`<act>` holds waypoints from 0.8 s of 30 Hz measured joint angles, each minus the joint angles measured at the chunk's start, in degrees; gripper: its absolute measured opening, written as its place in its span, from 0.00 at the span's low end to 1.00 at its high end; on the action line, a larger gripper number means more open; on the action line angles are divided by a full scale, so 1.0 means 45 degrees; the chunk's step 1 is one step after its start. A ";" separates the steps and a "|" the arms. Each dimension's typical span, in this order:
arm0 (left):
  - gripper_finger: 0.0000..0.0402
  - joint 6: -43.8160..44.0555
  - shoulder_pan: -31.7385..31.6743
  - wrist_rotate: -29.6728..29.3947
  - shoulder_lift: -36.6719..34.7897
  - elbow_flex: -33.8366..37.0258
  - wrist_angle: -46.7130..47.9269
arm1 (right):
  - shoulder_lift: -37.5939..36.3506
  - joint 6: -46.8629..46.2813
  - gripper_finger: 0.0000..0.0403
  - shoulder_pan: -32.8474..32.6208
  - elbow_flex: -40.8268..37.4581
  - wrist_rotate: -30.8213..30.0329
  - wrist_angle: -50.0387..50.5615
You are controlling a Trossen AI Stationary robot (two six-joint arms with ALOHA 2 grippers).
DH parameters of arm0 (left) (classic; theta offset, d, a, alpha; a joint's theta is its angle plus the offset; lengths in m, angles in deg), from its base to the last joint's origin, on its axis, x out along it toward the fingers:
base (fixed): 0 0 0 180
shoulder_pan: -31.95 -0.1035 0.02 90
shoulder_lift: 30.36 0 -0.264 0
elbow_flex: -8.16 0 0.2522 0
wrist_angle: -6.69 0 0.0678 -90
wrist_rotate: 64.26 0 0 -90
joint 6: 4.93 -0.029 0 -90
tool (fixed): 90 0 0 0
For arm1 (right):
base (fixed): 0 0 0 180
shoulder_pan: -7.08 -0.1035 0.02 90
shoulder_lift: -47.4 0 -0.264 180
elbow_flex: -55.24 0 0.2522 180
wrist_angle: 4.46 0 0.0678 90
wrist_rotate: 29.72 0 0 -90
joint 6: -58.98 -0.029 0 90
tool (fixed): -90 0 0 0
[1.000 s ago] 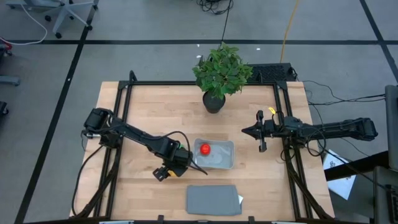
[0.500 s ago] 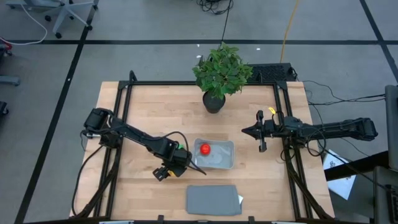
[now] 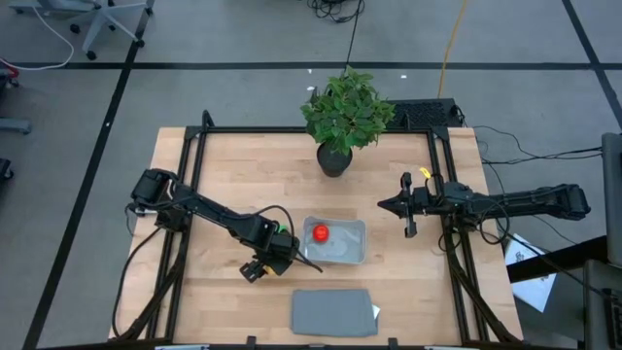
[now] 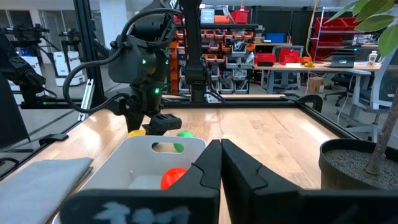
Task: Pick and placing Produce into tupperware
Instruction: Put the pineapple into the basket
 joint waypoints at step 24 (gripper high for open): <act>0.50 0.0068 0.0000 0.0162 -0.0015 -0.0005 -0.0062 | -0.0001 0.0001 0.00 0.0000 0.0000 0.0000 0.0000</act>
